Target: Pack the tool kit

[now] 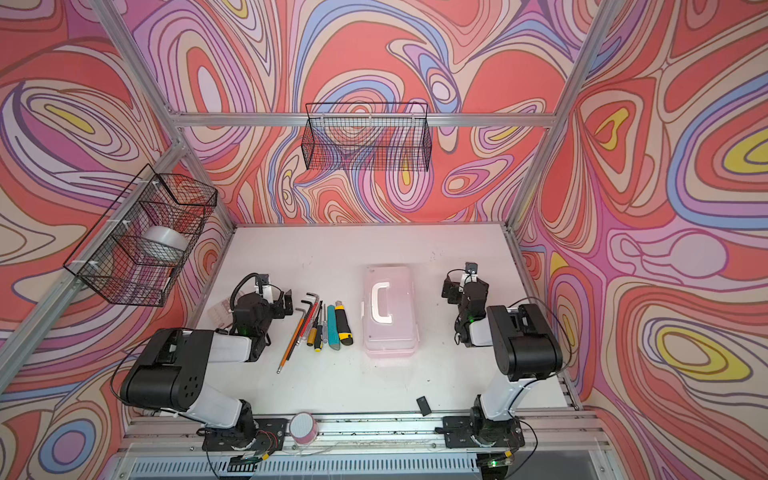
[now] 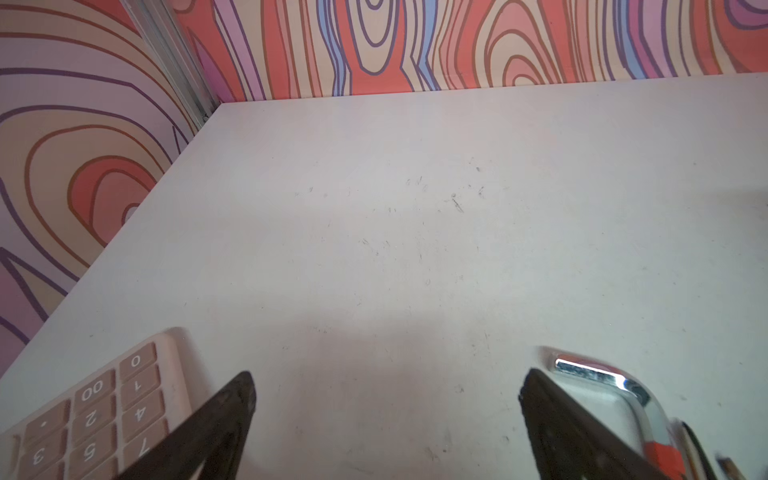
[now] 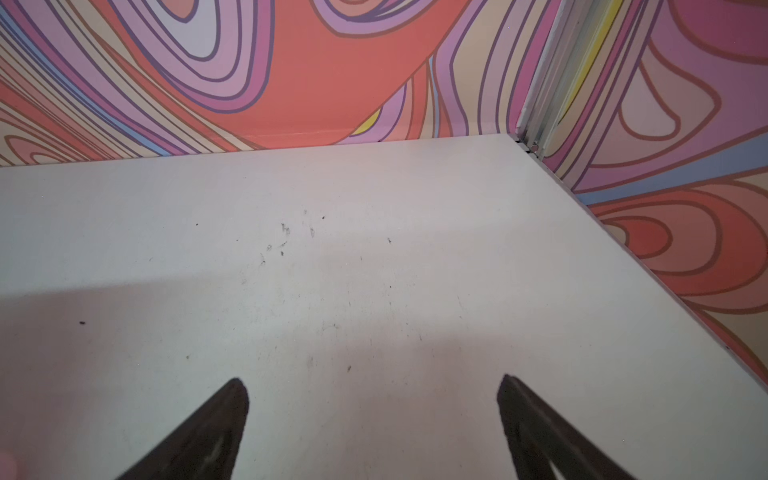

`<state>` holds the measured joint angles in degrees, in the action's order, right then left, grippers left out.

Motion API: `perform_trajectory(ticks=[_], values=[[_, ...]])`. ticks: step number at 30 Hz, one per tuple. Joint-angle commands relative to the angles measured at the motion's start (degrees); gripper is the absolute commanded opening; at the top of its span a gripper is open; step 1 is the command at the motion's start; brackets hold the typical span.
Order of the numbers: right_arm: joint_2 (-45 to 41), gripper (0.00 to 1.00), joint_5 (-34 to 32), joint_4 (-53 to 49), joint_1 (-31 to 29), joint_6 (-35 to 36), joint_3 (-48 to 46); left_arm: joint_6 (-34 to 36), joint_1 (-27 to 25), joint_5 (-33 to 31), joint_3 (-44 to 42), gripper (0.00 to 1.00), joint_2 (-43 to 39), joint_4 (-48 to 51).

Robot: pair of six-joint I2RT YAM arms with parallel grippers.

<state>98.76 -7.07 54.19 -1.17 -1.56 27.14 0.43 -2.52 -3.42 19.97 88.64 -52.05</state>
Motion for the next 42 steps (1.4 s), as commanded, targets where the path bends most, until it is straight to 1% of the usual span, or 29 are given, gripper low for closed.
perform_trajectory(ticks=[1,18,21,29,31,32,33,34,35,36,37,38,39,41,42], values=[[-0.63,0.98,0.3,0.38,0.38,-0.11,-0.15,0.85,0.24,0.34,1.0,1.0,-0.44,0.02],[-0.67,0.98,0.33,0.49,0.38,-0.14,-0.24,0.85,0.33,0.43,1.04,1.0,-0.39,0.2],[-0.6,0.98,0.31,0.5,0.38,-0.15,-0.24,-0.71,0.5,-2.92,1.25,1.0,-0.37,0.56],[-0.67,0.98,0.31,0.33,0.38,-0.08,-0.16,-1.23,1.12,-1.92,1.56,1.0,-0.37,1.05],[-1.1,0.98,0.27,0.79,0.38,0.36,-0.33,-0.95,1.12,-1.26,2.87,1.0,-1.72,4.84],[-2.21,0.98,1.27,-0.04,0.21,1.05,-0.2,-0.64,1.05,-1.16,4.02,1.0,-3.02,8.09],[-3.93,0.98,0.77,-2.43,-0.05,1.3,0.37,-1.16,1.07,-2.05,6.34,1.0,-5.67,15.25],[-5.72,0.98,-0.62,-6.01,-0.29,1.05,1.56,-2.63,0.95,-4.66,8.51,1.0,-7.4,21.79],[-7.54,0.98,-2.54,-10.69,-0.78,0.9,3.13,-5.04,0.94,-9.33,12.72,1.0,-8.84,28.91],[-8.6,0.98,-4.41,-13.9,-1.42,1.07,4.72,-6.83,0.99,-12.56,15.49,1.0,-9.76,34.15],[-9.25,0.98,-7.46,-16.97,-2.58,1.25,6.41,-7.41,0.94,-13.5,16.37,1.0,-10.39,35.76],[-10.03,0.98,-12.16,-22.01,-3.96,-0.29,9.17,-8.81,0.94,-13.51,16.27,1.0,-11.32,35.7],[-10.72,0.98,-13.69,-28.37,-4.19,-3.29,12.51,-11.31,0.94,-12.55,16.18,1.0,-12.44,36.17],[-11.87,0.98,-13.76,-38.57,-4.6,-7.9,17.95,-15.56,0.95,-8.86,17.78,1.0,-14.47,40.3],[-12.5,0.98,-12.91,-42.65,-5.28,-9.57,20.24,-18.32,0.96,-7.8,19.36,1.0,-15.25,44.62]])
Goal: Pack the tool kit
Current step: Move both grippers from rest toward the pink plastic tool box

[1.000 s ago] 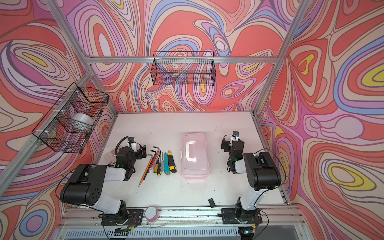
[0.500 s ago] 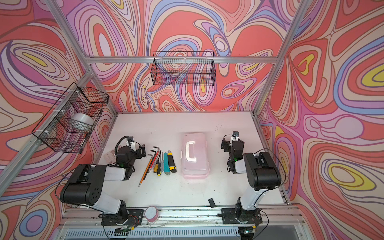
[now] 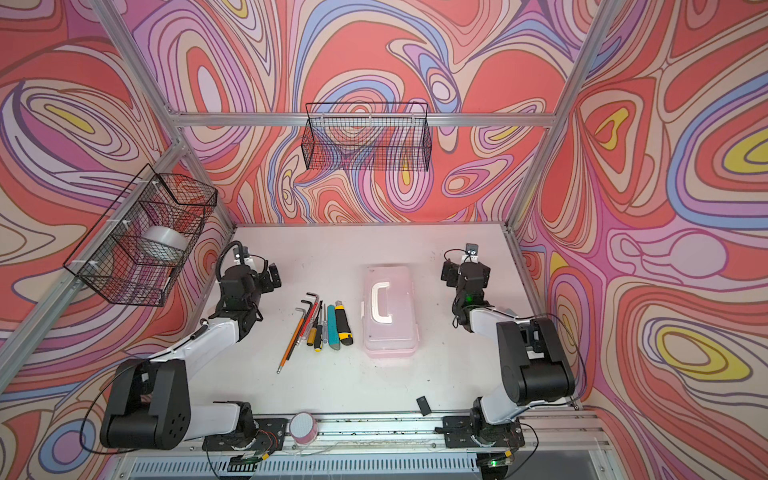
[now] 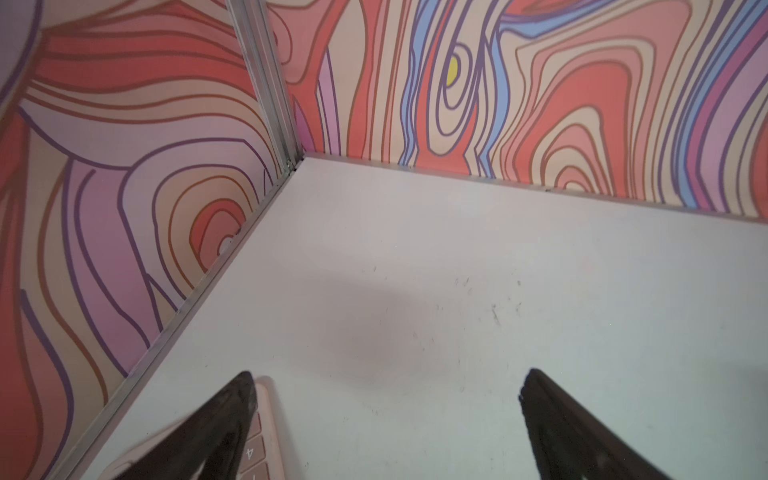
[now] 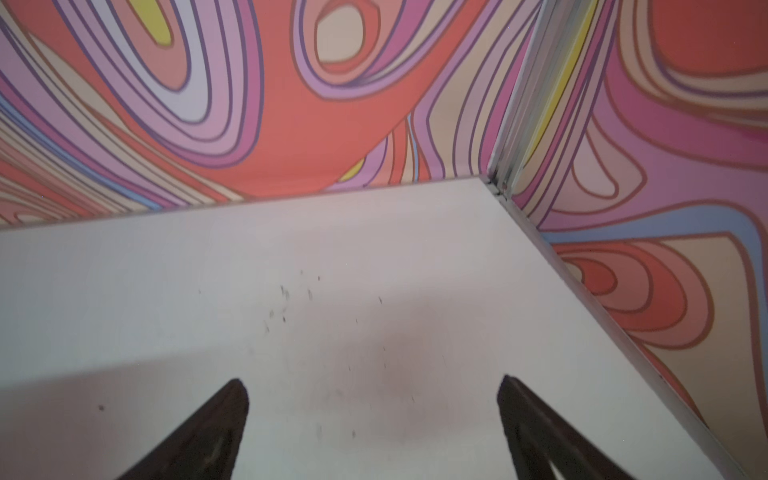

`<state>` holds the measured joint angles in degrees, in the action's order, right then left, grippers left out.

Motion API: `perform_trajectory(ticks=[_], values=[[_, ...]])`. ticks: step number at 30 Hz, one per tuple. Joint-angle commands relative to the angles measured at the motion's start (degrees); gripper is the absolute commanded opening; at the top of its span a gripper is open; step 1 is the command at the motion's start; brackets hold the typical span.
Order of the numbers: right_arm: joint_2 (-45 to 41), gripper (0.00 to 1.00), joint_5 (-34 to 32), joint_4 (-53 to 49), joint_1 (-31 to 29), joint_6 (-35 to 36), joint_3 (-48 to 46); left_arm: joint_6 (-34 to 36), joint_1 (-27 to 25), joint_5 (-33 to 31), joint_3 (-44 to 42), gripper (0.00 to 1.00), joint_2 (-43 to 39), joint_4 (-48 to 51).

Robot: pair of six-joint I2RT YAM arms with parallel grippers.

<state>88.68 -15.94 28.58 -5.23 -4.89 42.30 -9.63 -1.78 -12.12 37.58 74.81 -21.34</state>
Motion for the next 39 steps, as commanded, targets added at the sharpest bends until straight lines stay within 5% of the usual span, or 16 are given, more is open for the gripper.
perform_trajectory(ticks=[1,5,11,19,26,39], values=[[-3.07,0.99,-3.71,-19.49,-2.11,-7.5,6.57,-10.28,0.2,3.06,3.59,1.0,-1.82,17.87],[-5.84,0.98,-2.91,-34.36,-8.28,-11.72,15.76,-15.04,-0.95,15.33,6.68,1.0,-2.59,23.65],[-7.68,0.89,11.75,-48.97,-16.54,-21.39,25.63,-22.79,-4.7,28.52,7.33,1.0,-2.0,24.45],[-6.32,0.64,24.68,-57.33,-21.3,-27.93,30.47,-22.98,-17.18,30.83,7.08,0.94,-3.39,25.63],[-5.18,0.62,31.35,-56.97,-23.3,-30.32,27.48,-24.67,-21.69,32.49,6.1,0.93,-2.1,21.99],[-4.43,0.59,32.73,-54.33,-28.08,-34.9,22.15,-25.74,-27.21,31.92,7.59,0.9,4.0,19.97]])
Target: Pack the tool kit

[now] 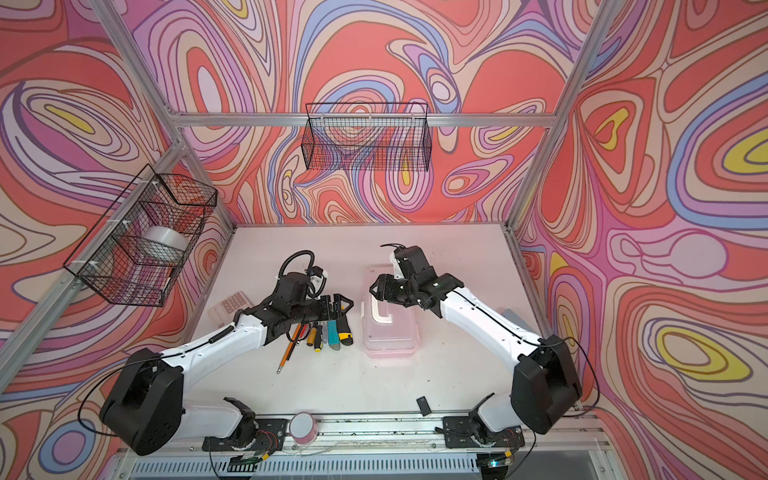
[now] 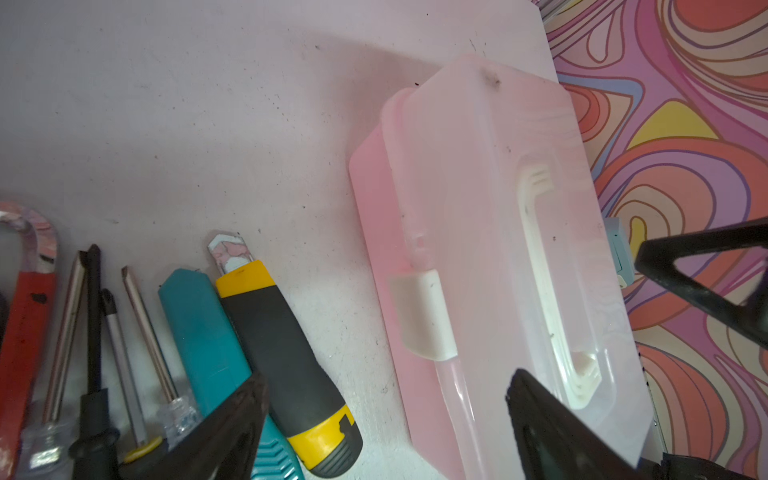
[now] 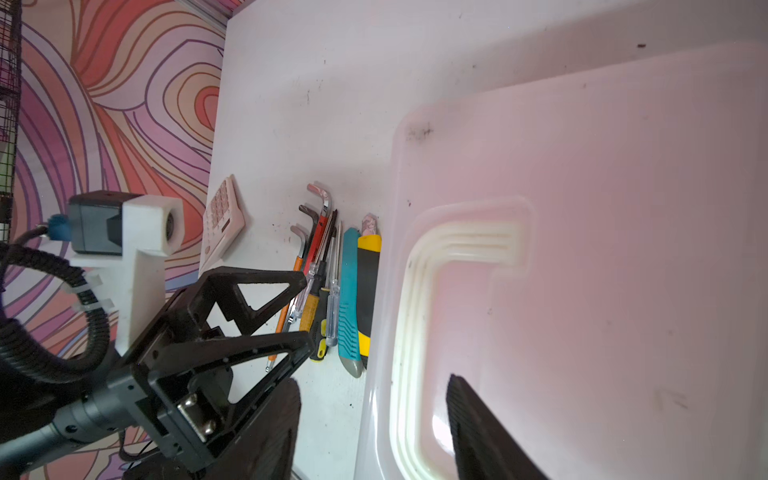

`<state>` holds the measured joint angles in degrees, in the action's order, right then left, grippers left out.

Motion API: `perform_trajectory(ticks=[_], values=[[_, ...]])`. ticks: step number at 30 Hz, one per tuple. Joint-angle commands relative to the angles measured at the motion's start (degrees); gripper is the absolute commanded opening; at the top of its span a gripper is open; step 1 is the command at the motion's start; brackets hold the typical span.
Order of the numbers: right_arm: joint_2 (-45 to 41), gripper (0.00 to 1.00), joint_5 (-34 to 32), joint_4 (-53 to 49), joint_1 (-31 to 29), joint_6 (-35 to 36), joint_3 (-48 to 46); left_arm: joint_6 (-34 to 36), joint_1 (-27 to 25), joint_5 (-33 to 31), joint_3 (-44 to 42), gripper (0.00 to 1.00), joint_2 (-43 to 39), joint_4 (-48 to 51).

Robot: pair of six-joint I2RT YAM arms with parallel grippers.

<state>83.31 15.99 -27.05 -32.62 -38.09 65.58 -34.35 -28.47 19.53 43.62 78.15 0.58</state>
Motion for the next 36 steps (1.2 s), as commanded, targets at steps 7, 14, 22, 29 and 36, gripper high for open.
perform_trajectory(ticks=[7,14,22,29,36], values=[[2.33,0.59,0.97,3.71,-1.36,-3.86,-3.92,-1.51,-1.93,0.6,1.37,0.89,2.33,-3.39],[4.26,0.59,2.24,5.36,-1.37,-4.67,-5.03,-2.52,-3.34,-0.11,0.29,0.89,3.49,-5.5],[5.73,0.6,6.05,8.51,-1.31,-6.29,-6.02,-2.75,-4.24,-0.37,0.48,0.88,5.67,-7.34],[6.07,0.62,13.8,15.9,-1.33,-8.78,-8.68,-3.09,-4.4,-0.44,0.6,0.88,8.39,-9.21],[6.67,0.62,19.8,22.74,-1.28,-10.67,-10.54,-3.45,-4.9,-0.11,1.45,0.88,10.01,-10.64]])
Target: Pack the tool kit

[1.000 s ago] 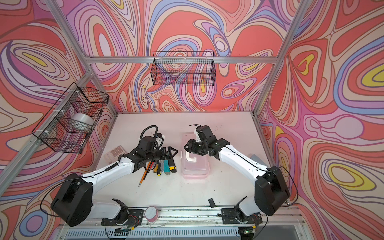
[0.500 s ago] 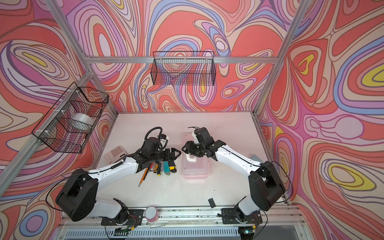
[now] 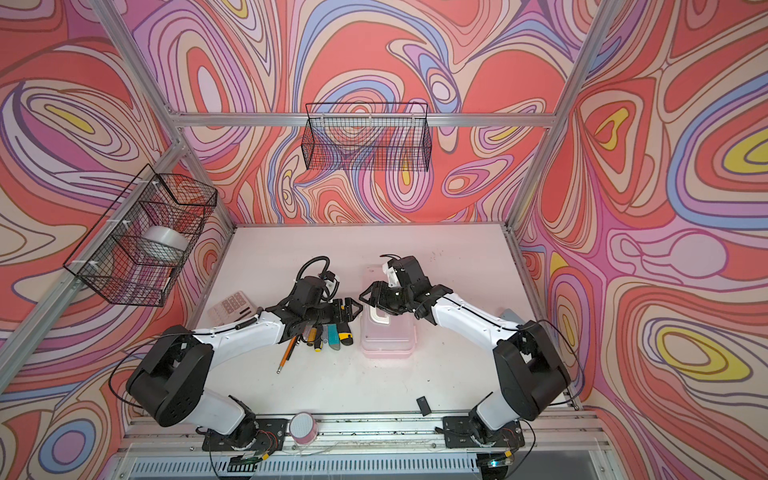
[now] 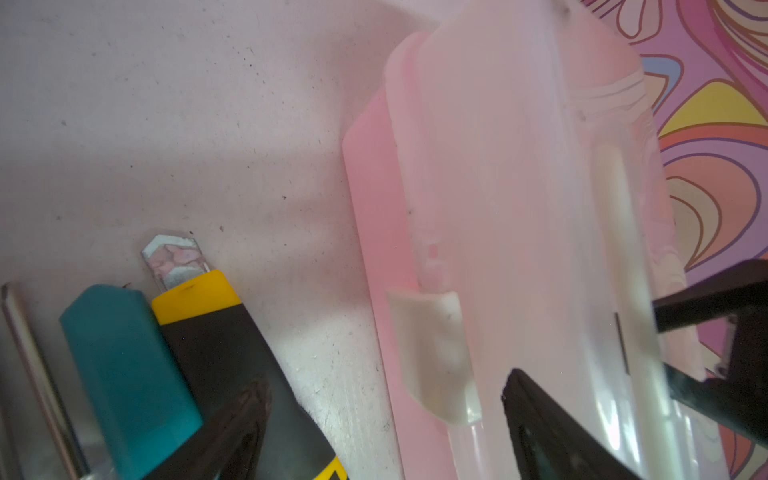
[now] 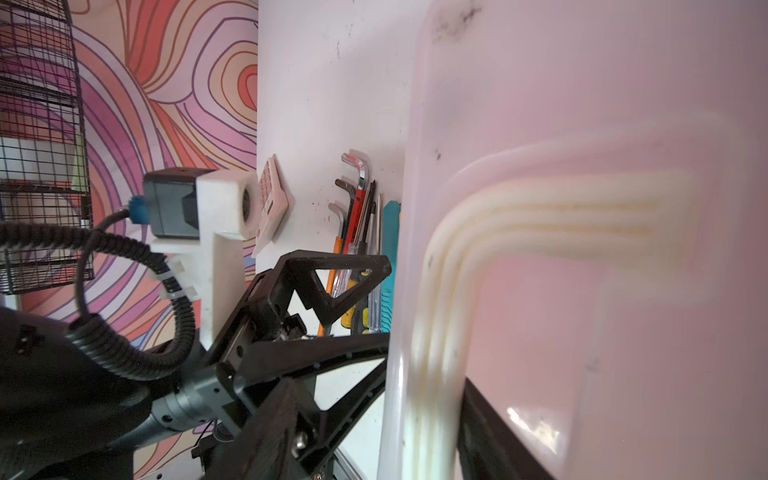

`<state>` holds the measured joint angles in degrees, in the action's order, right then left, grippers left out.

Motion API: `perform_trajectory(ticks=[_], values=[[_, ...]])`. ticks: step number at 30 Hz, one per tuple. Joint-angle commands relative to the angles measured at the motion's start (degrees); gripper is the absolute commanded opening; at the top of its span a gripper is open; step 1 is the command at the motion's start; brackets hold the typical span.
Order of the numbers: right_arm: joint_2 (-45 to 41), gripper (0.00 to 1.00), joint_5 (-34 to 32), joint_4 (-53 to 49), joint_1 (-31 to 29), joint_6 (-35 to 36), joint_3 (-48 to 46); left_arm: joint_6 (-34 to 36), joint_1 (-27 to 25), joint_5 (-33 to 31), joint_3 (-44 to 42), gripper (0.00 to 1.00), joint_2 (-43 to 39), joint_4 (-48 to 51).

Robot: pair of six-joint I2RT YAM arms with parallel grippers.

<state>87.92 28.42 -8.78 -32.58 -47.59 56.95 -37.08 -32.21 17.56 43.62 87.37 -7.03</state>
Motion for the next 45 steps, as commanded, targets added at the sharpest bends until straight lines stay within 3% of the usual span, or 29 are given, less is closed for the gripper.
perform_trajectory(ticks=[1,9,17,22,25,29,37,40,45], values=[[2.11,0.61,7.46,4.95,-1.3,-1.29,-2.02,-0.67,-1.32,1.62,1.62,0.88,0.75,-2.76],[2.85,0.58,8.76,6.99,-0.84,0.57,-2.61,1.91,-1.34,1.51,3.17,0.88,0.62,-0.54],[-0.24,0.48,6.25,6.67,0.78,0.79,-3.99,3.91,-1.28,0.86,5.35,0.89,-0.77,3.01],[-1.97,0.22,7.11,6.56,3.7,1.36,-4.79,7.7,-1.26,-2.43,6.99,0.9,-2.93,7.46],[-2.92,0.15,8.36,6.67,4.98,2.09,-5.09,8.69,-1.19,-2.62,7.87,1.0,-4.32,9.44],[-3.89,0.0,10.2,6.94,6.03,3.27,-5.18,7.93,-1.14,-3.35,8.22,1.0,-6.84,9.97],[-3.54,0.0,18.7,16.53,9.07,-0.35,-8.69,7.18,-1.13,-7.08,5.83,1.0,-10.38,7.07],[-3.05,0.0,22.56,22.61,10.15,-2.76,-10.33,6.72,-0.99,-4.92,6.85,1.0,-10.02,9.04],[-2.44,0.0,26.52,24.6,11.35,-3.21,-10.77,5.07,-0.62,4.16,4.92,1.0,-9.07,4.93]])
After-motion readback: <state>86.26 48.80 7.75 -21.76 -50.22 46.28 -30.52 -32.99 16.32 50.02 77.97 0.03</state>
